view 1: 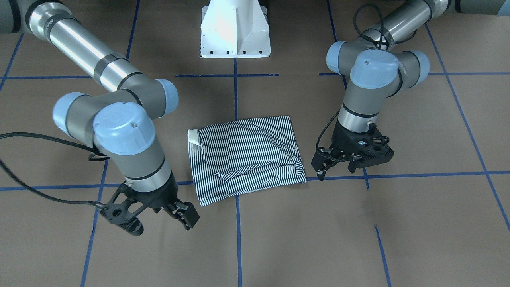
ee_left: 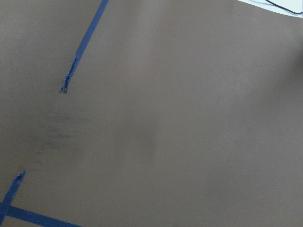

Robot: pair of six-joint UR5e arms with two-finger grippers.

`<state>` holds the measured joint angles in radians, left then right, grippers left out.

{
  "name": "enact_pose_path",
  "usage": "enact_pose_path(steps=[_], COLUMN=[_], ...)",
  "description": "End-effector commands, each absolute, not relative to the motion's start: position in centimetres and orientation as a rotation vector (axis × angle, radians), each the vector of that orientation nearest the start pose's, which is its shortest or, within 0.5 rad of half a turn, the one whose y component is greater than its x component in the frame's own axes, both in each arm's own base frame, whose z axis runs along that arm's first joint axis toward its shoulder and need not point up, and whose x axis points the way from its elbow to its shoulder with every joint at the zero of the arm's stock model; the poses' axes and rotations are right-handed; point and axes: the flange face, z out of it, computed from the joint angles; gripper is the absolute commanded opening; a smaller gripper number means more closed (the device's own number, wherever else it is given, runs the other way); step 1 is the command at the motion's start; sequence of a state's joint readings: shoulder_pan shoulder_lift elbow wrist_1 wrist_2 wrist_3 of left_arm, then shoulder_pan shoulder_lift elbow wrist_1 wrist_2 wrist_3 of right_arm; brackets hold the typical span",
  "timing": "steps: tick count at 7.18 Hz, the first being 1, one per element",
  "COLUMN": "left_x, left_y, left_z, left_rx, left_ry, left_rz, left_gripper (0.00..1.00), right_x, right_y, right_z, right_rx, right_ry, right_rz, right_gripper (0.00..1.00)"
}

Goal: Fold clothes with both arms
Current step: 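Release the shirt and raise both grippers away from it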

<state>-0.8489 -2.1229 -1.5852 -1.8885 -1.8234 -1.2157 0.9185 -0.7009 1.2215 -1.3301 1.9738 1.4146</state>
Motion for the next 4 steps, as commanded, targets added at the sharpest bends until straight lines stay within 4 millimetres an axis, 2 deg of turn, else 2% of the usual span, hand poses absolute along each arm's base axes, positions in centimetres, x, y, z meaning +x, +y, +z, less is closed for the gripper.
enact_pose_path(steps=[1, 2, 3, 4], left_x=[25.7, 19.8, 13.9, 8.8], left_y=[-62.7, -63.6, -63.8, -63.1], left_z=[34.1, 37.0, 40.1, 44.0], left_rx=[0.384, 0.412, 0.434, 0.447], left_ry=[0.798, 0.76, 0.724, 0.682], left_rz=[-0.189, -0.092, 0.007, 0.106], left_gripper=[1.0, 1.0, 1.0, 1.0], right_x=[-24.6, -16.1, -9.1, -2.7], right_y=[-68.1, -66.9, -65.1, -62.9], right_z=[31.3, 37.5, 45.0, 50.6], right_rx=[0.122, 0.124, 0.112, 0.105], right_ry=[-0.75, -0.734, -0.723, -0.698], right_rz=[0.293, 0.172, 0.033, -0.077], right_gripper=[1.0, 1.0, 1.0, 1.0])
